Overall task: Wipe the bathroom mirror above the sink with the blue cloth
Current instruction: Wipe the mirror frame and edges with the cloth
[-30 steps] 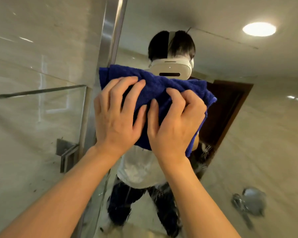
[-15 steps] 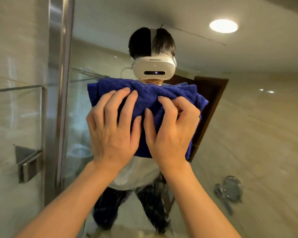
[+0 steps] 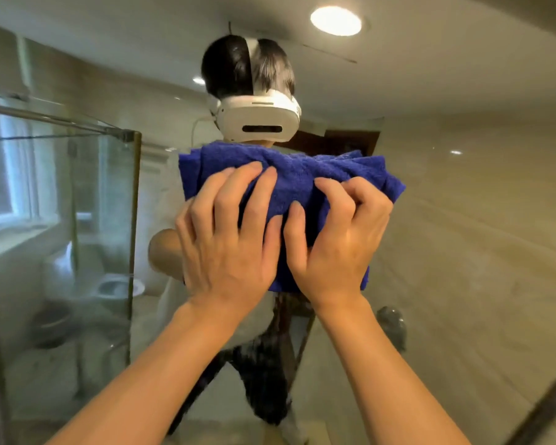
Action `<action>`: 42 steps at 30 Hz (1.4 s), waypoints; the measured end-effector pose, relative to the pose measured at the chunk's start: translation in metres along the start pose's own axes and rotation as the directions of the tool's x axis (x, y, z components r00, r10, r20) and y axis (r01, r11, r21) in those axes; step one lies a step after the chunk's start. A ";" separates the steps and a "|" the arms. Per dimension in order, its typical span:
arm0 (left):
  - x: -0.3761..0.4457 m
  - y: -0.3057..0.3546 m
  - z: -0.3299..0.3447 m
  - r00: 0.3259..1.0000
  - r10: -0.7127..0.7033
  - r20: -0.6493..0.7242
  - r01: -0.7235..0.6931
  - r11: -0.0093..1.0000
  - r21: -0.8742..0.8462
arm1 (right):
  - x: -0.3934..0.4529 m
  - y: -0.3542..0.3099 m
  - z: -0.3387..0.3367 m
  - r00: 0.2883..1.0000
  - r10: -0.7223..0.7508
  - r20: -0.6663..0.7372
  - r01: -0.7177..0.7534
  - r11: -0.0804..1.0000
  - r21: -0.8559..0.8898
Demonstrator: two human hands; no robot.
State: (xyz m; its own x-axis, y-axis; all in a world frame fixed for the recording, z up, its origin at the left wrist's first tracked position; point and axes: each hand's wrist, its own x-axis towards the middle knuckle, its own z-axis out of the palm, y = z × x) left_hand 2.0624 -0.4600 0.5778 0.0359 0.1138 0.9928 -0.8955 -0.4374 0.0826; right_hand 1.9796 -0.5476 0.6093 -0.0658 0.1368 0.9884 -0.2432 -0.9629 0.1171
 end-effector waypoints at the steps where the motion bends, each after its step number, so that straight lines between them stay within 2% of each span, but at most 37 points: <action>1: -0.001 0.010 0.004 1.000 0.008 0.003 -0.008 1.000 0.000 | 0.000 0.010 -0.006 1.000 0.005 0.000 -0.005 1.000 -0.008; 16: -0.019 0.157 0.052 0.998 0.041 0.057 -0.037 0.998 -0.060 | -0.018 0.146 -0.086 0.999 0.024 -0.031 -0.025 0.998 -0.053; 33: -0.044 0.355 0.117 0.999 0.031 0.018 -0.028 0.993 -0.112 | -0.034 0.325 -0.195 0.997 -0.023 -0.073 0.018 0.997 -0.072; 38: -0.044 0.398 0.131 0.997 0.069 0.043 -0.062 0.986 -0.154 | -0.035 0.363 -0.222 0.993 0.039 -0.113 -0.038 0.999 0.004; 42: -0.044 0.430 0.139 0.994 0.095 0.060 -0.083 0.980 -0.179 | -0.035 0.390 -0.241 0.989 0.072 -0.131 -0.080 0.995 -0.058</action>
State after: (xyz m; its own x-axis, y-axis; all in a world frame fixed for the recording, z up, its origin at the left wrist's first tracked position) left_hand 1.7375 -0.7775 0.5814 -0.0232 0.0181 0.9996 -0.9602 -0.2787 -0.0172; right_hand 1.6539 -0.8716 0.5968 -0.2095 0.0967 0.9730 -0.2932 -0.9555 0.0318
